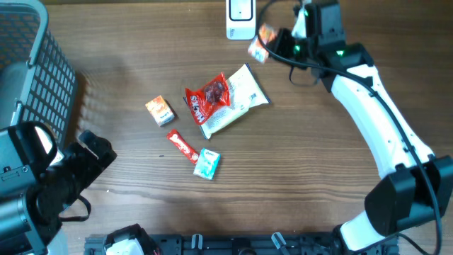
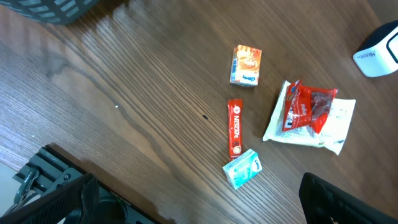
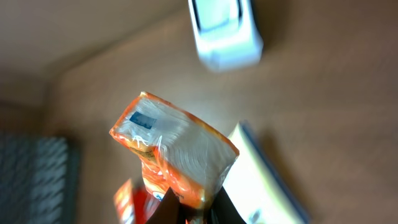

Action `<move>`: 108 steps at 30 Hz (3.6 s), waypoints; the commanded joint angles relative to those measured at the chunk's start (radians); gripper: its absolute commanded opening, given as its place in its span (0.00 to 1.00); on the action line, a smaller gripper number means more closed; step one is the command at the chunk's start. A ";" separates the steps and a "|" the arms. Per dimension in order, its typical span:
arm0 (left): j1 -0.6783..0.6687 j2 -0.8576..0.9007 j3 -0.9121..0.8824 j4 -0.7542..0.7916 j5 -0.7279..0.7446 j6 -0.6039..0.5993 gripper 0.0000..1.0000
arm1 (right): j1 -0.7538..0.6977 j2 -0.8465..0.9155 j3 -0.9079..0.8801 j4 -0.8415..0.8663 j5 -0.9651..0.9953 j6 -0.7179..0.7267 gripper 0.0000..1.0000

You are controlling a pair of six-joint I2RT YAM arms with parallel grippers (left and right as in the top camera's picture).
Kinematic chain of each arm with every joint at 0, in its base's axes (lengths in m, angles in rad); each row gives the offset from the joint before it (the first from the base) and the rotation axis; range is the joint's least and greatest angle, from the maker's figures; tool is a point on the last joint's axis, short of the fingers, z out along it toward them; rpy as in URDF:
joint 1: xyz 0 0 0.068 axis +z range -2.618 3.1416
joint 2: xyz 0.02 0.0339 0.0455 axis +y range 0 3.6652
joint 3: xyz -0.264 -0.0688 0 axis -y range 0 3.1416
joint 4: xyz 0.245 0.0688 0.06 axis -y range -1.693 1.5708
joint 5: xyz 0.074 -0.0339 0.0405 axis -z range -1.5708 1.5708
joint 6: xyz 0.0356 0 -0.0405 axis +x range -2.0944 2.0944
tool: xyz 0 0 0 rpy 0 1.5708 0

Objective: Scan the item barcode
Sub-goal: 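Hold the orange pack in front of the white scanner, then carry the orange pack to the table's right edge and release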

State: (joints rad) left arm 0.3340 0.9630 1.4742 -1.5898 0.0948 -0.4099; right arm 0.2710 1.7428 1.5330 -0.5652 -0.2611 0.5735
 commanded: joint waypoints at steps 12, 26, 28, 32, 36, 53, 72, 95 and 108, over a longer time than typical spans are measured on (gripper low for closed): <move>0.005 0.000 -0.002 0.002 -0.010 -0.013 1.00 | 0.175 0.163 0.089 0.437 0.710 -0.454 0.05; 0.005 0.000 -0.002 0.002 -0.010 -0.013 1.00 | 0.193 0.441 0.089 0.879 0.593 -1.481 0.04; 0.005 0.000 -0.002 0.002 -0.010 -0.013 1.00 | 0.192 0.473 0.089 0.887 0.592 -1.583 0.05; 0.005 0.000 -0.002 0.002 -0.010 -0.013 1.00 | 0.194 0.543 0.089 0.903 0.604 -1.806 0.05; 0.005 0.000 -0.002 0.002 -0.010 -0.013 1.00 | 0.193 0.568 0.089 0.971 0.631 -1.827 0.05; 0.005 0.000 -0.002 0.002 -0.010 -0.013 1.00 | 0.101 0.567 0.089 1.196 0.890 -2.013 0.04; 0.005 0.000 -0.002 0.002 -0.010 -0.013 1.00 | -0.404 0.567 0.089 0.431 1.184 -1.131 0.04; 0.005 0.000 -0.002 0.002 -0.010 -0.013 1.00 | -0.481 0.413 0.089 0.297 0.901 -0.972 0.99; 0.005 0.000 -0.002 0.002 -0.010 -0.013 1.00 | -0.492 0.095 0.089 0.068 -0.132 -0.566 1.00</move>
State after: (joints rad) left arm 0.3340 0.9630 1.4738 -1.5898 0.0948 -0.4099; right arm -0.2329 1.8938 1.6146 -0.4477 0.1509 -0.2077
